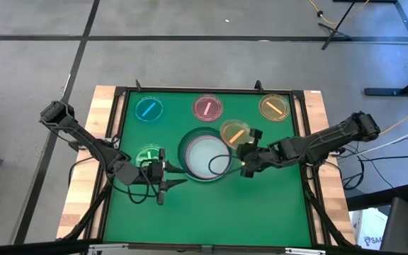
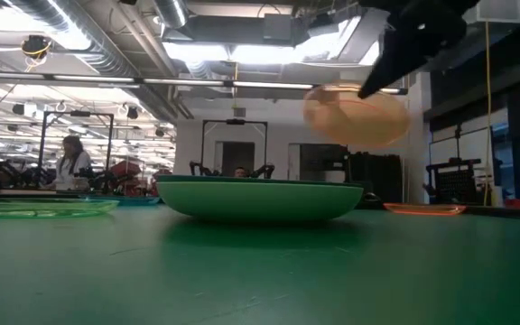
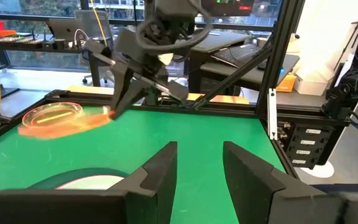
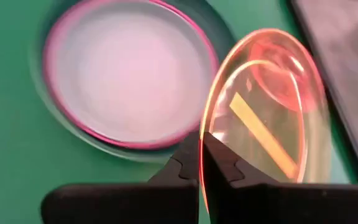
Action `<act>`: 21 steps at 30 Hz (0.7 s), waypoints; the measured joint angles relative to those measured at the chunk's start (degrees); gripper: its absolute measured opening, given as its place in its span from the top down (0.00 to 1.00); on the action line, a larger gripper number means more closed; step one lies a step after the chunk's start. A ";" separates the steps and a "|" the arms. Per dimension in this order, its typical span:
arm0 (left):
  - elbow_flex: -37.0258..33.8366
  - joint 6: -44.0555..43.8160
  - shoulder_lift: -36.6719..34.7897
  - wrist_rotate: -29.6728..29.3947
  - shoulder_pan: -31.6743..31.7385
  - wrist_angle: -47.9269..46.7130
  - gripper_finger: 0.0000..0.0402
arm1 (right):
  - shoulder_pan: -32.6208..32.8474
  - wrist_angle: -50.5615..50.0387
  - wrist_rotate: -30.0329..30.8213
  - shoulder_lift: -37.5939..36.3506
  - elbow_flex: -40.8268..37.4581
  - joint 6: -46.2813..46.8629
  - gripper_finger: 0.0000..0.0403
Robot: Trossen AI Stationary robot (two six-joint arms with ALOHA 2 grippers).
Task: Stack plastic plates
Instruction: Stack the bottom orange plate on top of the gray plate
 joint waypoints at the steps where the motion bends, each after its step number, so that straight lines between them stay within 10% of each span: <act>1: 0.00 0.06 0.00 0.00 0.02 0.00 0.69 | 0.00 2.16 -1.75 0.45 0.00 -1.35 1.00; 11: 0.00 -0.06 0.00 0.00 0.02 -0.01 0.69 | 0.00 23.96 -15.77 10.74 0.00 -10.12 1.00; 21: 0.00 0.03 0.00 0.00 -0.31 -0.50 0.69 | -0.15 28.49 -15.07 18.38 -0.02 -8.32 0.98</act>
